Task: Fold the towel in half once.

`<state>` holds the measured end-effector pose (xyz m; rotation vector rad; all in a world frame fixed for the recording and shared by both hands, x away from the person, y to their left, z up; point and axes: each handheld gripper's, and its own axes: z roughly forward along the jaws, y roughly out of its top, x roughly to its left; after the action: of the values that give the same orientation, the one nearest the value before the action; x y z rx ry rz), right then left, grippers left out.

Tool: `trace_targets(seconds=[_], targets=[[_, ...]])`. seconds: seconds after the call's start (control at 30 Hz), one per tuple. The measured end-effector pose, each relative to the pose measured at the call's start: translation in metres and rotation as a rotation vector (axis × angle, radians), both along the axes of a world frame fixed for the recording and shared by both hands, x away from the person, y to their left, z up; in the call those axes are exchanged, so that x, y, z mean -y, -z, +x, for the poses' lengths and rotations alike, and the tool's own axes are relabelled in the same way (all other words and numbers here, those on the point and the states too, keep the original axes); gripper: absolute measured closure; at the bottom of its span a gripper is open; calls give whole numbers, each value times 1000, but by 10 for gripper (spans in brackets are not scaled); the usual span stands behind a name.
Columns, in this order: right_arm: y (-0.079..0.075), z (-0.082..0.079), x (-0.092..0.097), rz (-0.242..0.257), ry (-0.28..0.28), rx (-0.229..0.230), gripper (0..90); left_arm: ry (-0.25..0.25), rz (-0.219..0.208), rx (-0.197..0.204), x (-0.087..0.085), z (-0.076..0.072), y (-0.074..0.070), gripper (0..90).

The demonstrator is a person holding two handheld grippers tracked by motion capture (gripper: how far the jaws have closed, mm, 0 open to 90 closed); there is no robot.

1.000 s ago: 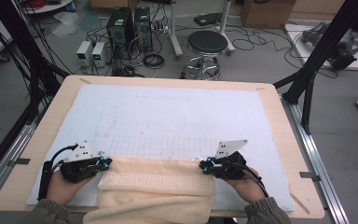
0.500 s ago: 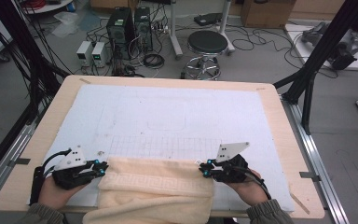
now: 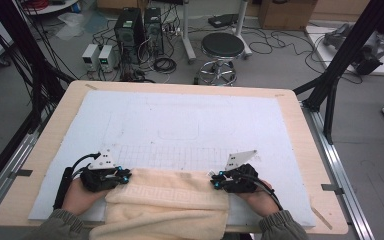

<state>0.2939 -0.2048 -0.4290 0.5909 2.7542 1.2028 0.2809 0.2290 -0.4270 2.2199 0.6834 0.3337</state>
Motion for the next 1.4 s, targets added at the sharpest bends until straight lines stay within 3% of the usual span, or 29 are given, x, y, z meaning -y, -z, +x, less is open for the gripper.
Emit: trace_targets(seconds=[0.17,0.33,0.5,0.53,0.63,0.73,0.8,0.83,1.0,1.2,1.4], targets=[[-7,-3,4,27,5,24,811,-11,-49,31,-6,-5,-10,843],[-16,-7,5,45,8,43,816,-5,-68,49,-11,-12,-18,852],[-32,-22,8,69,-15,85,818,21,-111,75,-19,-33,-28,852],[-35,-26,9,76,-17,100,818,40,-120,73,-22,-38,-29,851],[-42,-42,12,94,-37,106,818,122,-183,17,-31,-55,-31,851],[-46,-65,13,119,-98,102,788,279,-288,-63,-41,-75,-34,832],[-50,-75,16,146,-150,92,715,304,-307,-79,-47,-81,-38,723],[-51,-77,18,157,-176,95,702,296,-309,-74,-50,-81,-40,674],[-51,-61,22,178,-128,99,662,158,-279,-26,-49,-62,-34,639],[-29,-25,13,78,-11,72,569,16,-159,24,-34,-30,-18,569],[-9,-2,10,-17,70,46,467,-54,-54,10,-26,-8,-2,487]])
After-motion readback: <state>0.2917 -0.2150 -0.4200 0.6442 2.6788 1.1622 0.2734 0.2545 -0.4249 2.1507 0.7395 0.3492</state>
